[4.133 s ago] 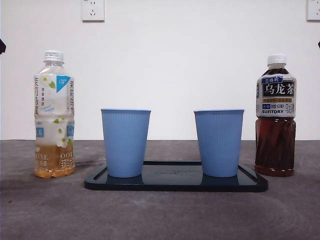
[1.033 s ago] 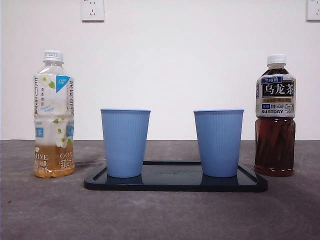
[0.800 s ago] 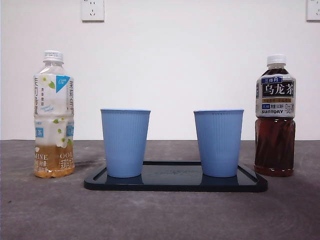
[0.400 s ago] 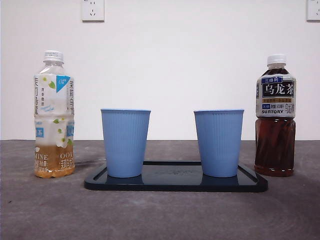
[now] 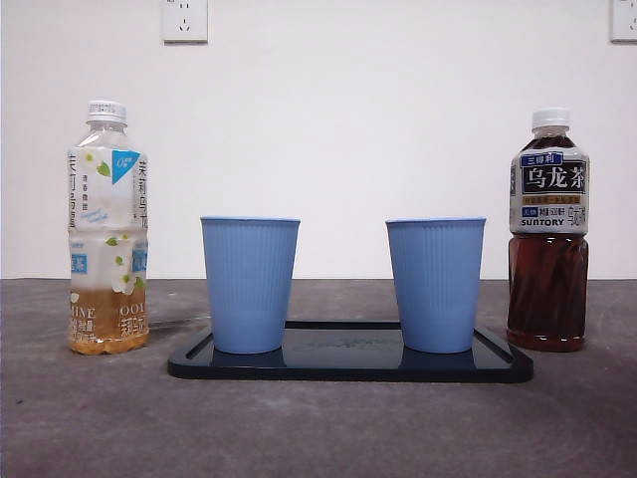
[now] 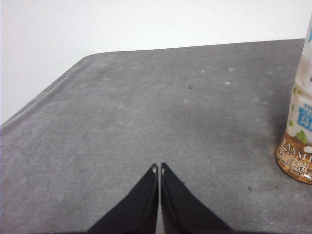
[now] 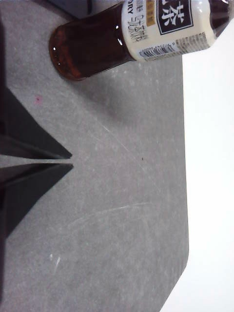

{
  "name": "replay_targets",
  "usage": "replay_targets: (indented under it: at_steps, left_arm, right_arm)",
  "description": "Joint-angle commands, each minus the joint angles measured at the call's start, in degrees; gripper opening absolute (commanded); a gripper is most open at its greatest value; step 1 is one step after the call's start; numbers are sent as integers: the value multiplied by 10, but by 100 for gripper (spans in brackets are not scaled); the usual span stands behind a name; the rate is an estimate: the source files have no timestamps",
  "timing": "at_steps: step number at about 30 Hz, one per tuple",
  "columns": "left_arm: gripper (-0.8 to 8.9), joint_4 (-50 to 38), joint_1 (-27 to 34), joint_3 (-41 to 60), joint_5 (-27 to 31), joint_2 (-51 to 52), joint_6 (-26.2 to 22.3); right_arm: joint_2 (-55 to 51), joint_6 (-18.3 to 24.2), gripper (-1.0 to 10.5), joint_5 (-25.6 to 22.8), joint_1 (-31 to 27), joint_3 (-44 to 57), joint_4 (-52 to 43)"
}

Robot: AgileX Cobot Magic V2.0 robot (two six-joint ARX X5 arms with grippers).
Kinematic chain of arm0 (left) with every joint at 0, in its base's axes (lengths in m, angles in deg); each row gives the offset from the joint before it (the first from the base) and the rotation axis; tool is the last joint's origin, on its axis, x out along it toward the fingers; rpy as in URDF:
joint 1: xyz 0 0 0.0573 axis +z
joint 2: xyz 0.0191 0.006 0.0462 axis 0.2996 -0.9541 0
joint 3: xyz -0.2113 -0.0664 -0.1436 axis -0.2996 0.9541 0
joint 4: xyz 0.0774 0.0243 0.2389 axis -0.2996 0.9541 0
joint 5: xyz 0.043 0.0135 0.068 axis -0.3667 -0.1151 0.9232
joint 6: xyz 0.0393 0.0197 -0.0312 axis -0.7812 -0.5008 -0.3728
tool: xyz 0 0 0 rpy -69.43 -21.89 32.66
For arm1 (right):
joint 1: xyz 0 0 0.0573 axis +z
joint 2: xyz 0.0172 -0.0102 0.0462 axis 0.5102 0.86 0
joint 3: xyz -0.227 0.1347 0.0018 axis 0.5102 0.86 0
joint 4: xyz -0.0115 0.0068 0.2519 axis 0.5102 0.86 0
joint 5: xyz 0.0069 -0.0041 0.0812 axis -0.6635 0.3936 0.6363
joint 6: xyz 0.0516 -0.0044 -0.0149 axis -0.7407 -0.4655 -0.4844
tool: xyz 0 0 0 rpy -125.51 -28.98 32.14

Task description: Pour the drink into the cup

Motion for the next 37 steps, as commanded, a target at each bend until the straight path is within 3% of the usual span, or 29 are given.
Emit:
replay_targets:
  at_steps: [1, 37]
  left_arm:
    - [7, 6, 1, 10, 2, 1, 0]
    - [7, 5, 1, 10, 2, 1, 0]
  right_arm:
    - [-1, 4, 11, 0, -1, 3, -12]
    - [-1, 4, 11, 0, -1, 3, -33]
